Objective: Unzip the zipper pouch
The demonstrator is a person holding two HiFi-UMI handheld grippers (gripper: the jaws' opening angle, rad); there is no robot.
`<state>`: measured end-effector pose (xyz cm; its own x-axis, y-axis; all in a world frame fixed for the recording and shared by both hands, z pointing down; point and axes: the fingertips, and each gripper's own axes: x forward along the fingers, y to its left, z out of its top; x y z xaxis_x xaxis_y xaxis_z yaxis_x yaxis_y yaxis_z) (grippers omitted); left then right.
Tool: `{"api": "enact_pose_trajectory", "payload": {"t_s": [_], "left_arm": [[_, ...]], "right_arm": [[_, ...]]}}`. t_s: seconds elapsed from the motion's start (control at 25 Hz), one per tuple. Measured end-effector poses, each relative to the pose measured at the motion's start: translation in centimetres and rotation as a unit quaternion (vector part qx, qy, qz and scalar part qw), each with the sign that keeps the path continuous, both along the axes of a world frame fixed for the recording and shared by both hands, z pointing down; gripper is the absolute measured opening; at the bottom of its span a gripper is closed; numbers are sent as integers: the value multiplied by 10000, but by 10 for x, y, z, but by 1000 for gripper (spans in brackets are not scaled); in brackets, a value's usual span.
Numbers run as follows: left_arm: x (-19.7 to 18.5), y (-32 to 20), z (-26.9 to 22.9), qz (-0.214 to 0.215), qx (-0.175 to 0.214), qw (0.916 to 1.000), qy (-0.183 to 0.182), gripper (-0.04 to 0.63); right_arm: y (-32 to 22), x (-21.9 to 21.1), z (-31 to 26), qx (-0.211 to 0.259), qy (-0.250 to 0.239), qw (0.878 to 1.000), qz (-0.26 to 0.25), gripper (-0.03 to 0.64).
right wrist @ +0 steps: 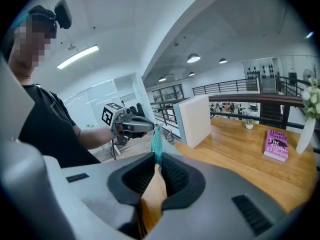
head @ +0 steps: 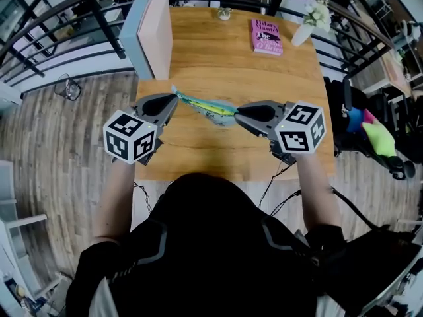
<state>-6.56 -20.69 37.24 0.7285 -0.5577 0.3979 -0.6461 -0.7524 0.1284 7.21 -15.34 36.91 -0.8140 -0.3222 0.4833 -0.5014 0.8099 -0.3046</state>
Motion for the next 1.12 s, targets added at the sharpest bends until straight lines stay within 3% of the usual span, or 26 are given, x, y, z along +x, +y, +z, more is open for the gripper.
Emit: {"api": "enact_pose_trajectory", "payload": {"t_s": [0.28,0.76,0.88,1.12], "left_arm": [[0,-4,1,-59,-2,9998,-203,31],[26,-6,10,154,-145,9996,-204,31],[36,-7,16,188,-168,9993,-293,31],[57,-29,35,15,-188,9982,-569,31]], "right_arm": [[-6,13,3,53,71,9998,171,52],[-27,44,26,211,601,9968,487,54],[-31,52,34,295,820,9950,488,54],[-49,73,48,272,762,9953,531,54]]}}
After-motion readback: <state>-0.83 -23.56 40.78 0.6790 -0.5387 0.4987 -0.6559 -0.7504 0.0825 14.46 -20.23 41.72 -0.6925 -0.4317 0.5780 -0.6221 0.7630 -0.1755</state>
